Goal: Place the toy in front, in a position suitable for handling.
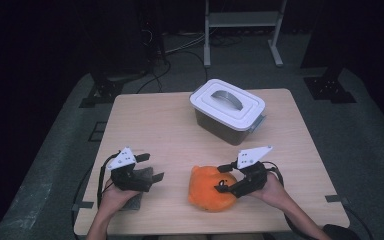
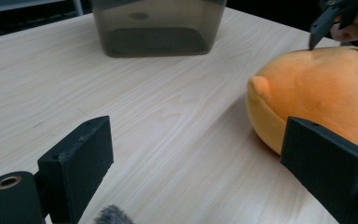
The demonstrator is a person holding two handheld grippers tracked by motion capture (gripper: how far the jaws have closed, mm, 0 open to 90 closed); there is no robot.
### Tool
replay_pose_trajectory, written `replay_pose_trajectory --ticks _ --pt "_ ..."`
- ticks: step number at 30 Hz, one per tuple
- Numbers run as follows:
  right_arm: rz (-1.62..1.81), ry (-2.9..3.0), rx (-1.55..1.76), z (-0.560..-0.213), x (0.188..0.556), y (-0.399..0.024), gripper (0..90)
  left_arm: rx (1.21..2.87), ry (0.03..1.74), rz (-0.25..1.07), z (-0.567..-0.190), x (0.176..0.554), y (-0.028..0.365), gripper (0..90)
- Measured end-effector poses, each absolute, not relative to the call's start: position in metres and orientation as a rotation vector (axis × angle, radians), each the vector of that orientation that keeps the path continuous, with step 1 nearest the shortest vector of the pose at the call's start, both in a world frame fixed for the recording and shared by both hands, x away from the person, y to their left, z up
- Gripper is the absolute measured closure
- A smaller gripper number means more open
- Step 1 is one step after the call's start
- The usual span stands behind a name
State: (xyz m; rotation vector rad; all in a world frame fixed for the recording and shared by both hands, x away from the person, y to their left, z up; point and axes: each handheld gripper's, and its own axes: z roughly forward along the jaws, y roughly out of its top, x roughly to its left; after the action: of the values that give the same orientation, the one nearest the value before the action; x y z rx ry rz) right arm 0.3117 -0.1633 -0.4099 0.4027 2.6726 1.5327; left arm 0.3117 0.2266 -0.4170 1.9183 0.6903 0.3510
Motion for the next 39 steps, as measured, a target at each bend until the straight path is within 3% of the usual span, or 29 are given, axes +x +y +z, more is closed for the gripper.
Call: replay_pose_trajectory --ticks 10,24,32,39 --pt "1.559 2.647 0.455 -0.418 0.309 -0.181 28.1 1.971 0.727 0.362 -0.424 0.318 0.246 14.9" --pt "1.558 2.643 0.435 -0.422 0.305 -0.18 26.3 2.197 0.672 0.322 -0.438 0.317 0.263 42.2" --pt "1.553 2.646 0.427 -0.422 0.307 -0.179 26.3 2.301 0.61 0.291 -0.442 0.312 0.268 50.0" --pt "1.55 2.652 0.413 -0.422 0.309 -0.178 26.3 2.38 0.586 0.281 -0.445 0.306 0.271 49.8"
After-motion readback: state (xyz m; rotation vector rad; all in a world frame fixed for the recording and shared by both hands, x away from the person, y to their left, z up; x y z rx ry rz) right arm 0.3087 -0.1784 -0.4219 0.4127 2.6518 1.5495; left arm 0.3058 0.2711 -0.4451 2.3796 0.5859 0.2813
